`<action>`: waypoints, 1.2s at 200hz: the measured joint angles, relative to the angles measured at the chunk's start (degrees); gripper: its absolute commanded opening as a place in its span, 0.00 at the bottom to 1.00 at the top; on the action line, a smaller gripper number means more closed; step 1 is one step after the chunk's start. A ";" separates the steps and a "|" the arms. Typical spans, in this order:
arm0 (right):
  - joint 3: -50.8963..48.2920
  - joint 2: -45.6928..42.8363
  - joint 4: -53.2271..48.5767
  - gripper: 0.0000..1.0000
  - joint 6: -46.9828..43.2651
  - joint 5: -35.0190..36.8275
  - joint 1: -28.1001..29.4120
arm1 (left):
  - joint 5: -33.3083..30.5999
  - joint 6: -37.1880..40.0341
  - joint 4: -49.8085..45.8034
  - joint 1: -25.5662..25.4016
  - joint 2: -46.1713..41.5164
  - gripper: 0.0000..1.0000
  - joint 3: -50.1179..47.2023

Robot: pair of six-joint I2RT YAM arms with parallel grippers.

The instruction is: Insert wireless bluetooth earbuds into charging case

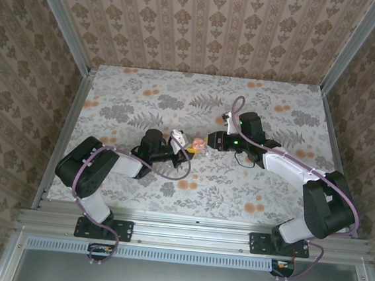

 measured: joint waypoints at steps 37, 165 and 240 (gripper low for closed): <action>-0.04 0.26 1.31 0.22 0.50 0.00 0.74 | -0.02 -0.15 0.42 0.00 0.00 0.15 0.00; -0.24 2.14 1.55 0.22 1.29 1.40 1.68 | -0.63 -0.63 0.87 0.00 -0.02 0.15 -0.02; -0.24 2.82 2.93 0.22 1.99 1.95 1.68 | -0.61 -0.63 0.85 0.00 -0.17 0.15 -0.02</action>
